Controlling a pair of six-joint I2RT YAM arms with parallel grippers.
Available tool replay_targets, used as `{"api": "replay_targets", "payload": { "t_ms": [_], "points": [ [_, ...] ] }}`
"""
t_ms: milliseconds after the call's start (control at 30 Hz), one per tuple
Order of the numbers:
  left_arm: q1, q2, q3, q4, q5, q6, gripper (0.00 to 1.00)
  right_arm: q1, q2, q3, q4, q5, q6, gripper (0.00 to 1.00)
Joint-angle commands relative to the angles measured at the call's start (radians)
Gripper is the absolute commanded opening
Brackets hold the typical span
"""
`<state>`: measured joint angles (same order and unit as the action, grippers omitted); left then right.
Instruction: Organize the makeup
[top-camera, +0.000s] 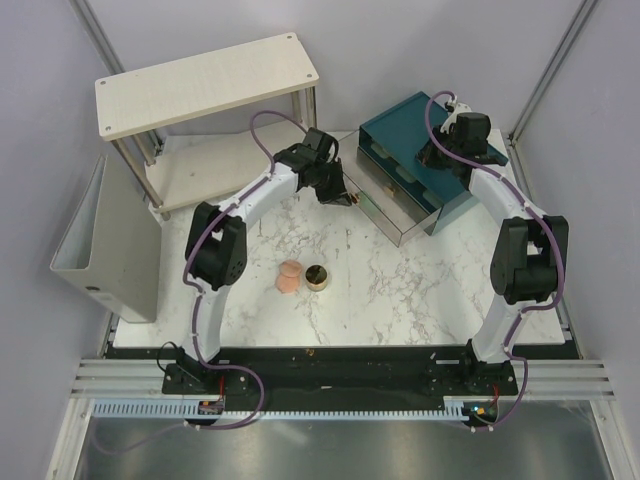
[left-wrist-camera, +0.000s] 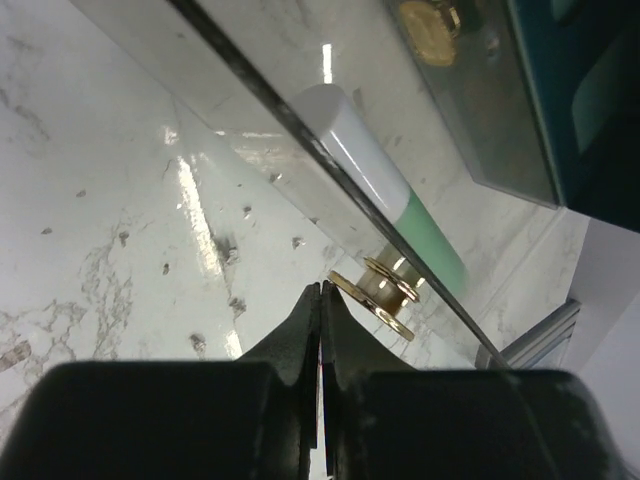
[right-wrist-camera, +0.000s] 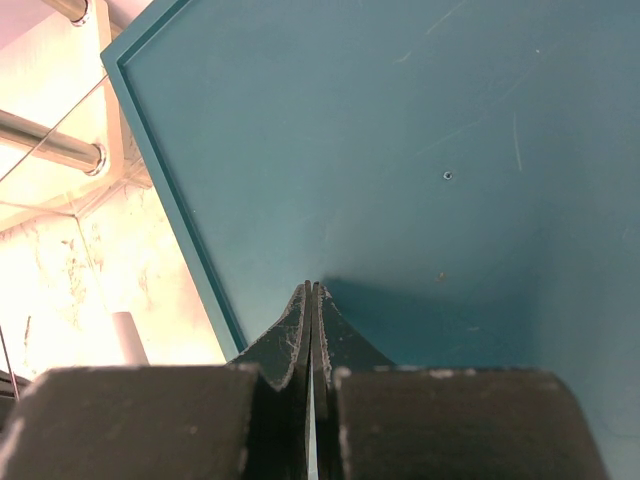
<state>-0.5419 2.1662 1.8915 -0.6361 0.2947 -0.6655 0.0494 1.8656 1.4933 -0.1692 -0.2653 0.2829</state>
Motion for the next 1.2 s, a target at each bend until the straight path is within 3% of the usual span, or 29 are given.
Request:
{"api": "replay_targets", "payload": {
  "t_ms": [0, 400, 867, 1033, 1167],
  "points": [
    [-0.015, 0.044, 0.122, 0.024, 0.067, -0.028, 0.02, 0.010, 0.087, -0.065, -0.253, 0.028, -0.022, 0.00],
    [-0.039, 0.224, 0.297, 0.182, 0.168, -0.225, 0.05, 0.010, 0.086, -0.068, -0.253, 0.026, -0.016, 0.00],
    [-0.052, 0.374, 0.362, 0.601, 0.228, -0.529, 0.19, 0.010, 0.078, -0.082, -0.253, 0.012, -0.011, 0.00],
    [-0.053, 0.379, 0.360, 0.622, 0.262, -0.539, 0.20, 0.010, 0.079, -0.076, -0.253, 0.014, -0.013, 0.00],
    [-0.044, 0.290, 0.253, 0.625, 0.267, -0.458, 0.21, 0.012, 0.079, -0.050, -0.254, 0.008, -0.005, 0.00]
  ]
}}
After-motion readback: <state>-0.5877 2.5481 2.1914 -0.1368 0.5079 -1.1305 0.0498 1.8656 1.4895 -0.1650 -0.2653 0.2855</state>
